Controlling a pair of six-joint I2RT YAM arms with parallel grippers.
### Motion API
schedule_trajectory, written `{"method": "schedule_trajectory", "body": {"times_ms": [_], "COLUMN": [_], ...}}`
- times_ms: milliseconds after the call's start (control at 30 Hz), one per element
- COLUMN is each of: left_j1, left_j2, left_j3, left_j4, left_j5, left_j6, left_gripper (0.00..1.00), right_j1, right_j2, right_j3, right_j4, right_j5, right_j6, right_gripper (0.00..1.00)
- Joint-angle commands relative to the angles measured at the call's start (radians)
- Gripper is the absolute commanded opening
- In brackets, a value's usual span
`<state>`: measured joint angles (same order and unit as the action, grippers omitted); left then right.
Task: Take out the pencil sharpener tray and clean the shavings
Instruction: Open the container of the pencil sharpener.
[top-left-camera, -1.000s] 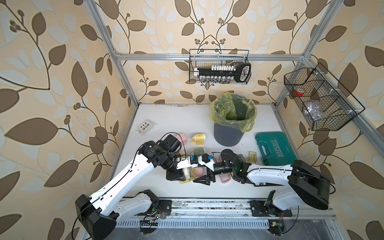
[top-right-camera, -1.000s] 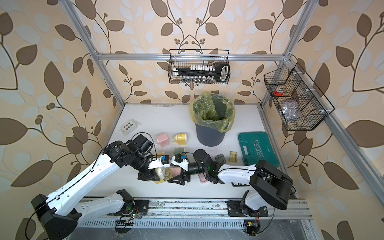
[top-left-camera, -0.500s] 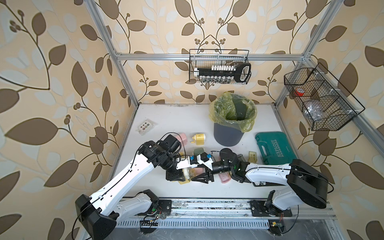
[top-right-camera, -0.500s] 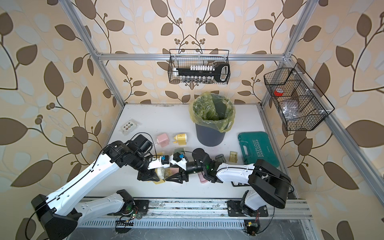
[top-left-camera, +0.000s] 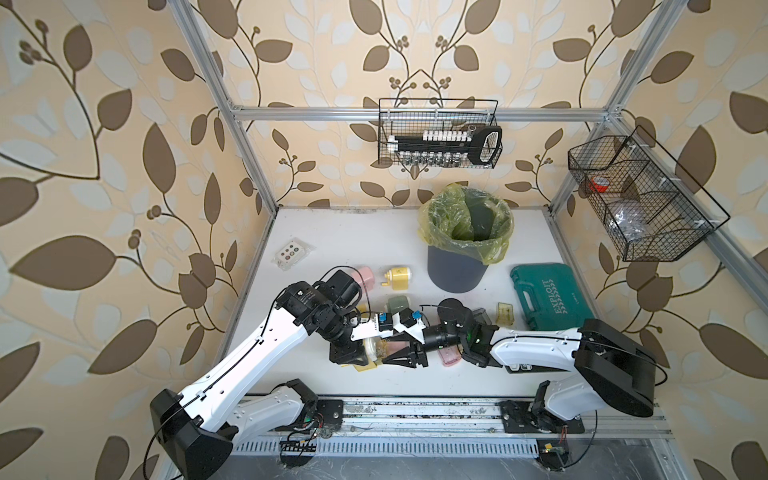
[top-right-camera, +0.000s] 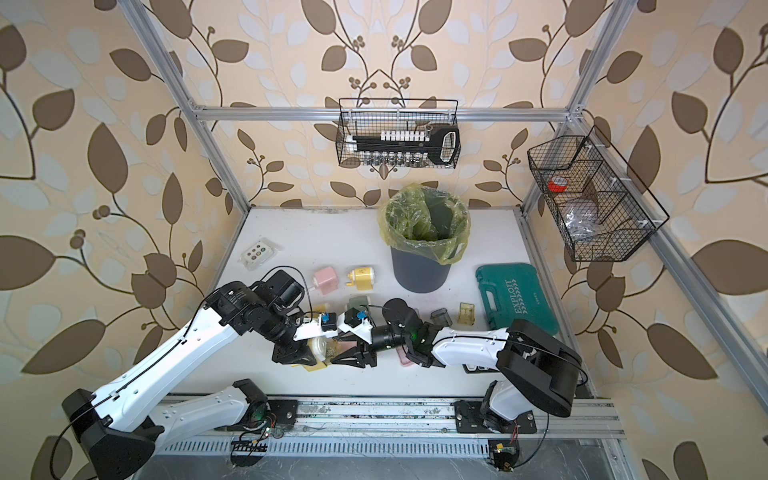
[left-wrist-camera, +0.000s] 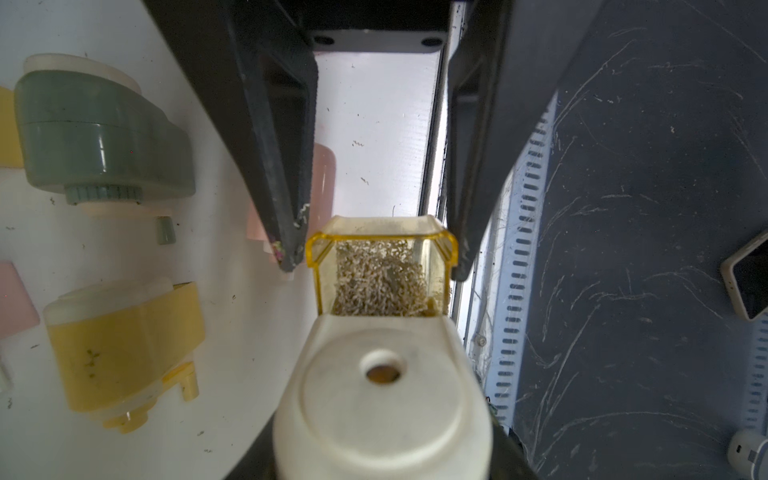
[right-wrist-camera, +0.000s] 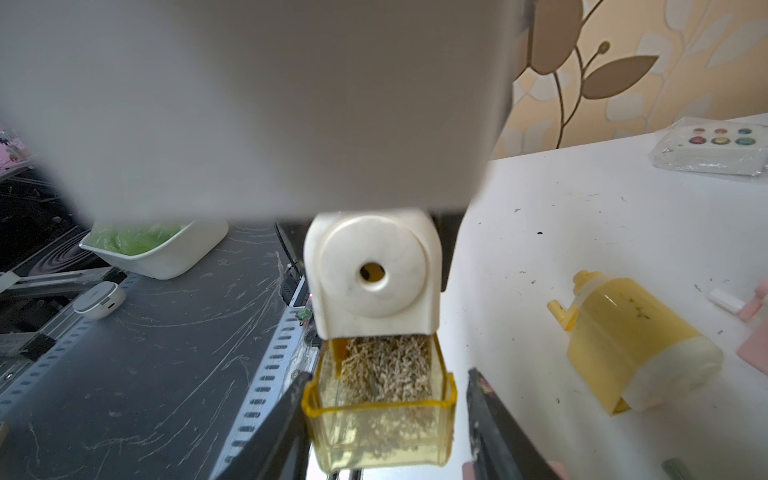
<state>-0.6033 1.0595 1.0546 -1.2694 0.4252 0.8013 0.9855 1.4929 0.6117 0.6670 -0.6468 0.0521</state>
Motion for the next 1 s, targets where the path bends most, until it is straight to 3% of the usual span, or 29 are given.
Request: {"method": "schedule_trajectory", "body": {"times_ms": [0,433,967], "left_j1": [-0.011,-0.011,-0.025], "left_j2": [0.002,-0.007,-0.001], "left_j3": [0.047,0.043,0.025], "left_j4": [0.034,0.035,-0.01], "left_j5": [0.023,0.018,0.009], "left_j6": [-0.011,-0.014,-0.017], "left_gripper": [0.0,0.0,0.0], "right_j1": [0.019,0.018,-0.053], "right_j2": [0.01,-0.004,-0.134], "right_j3": [0.022,0.017,-0.076], "right_j4": [-0.01,-0.011,-0.047], "right_j5": [-0.004,0.048,0.054], "right_j6": [-0.006,0.011,-0.02], "right_gripper": [0.46,0.0,0.0]}}
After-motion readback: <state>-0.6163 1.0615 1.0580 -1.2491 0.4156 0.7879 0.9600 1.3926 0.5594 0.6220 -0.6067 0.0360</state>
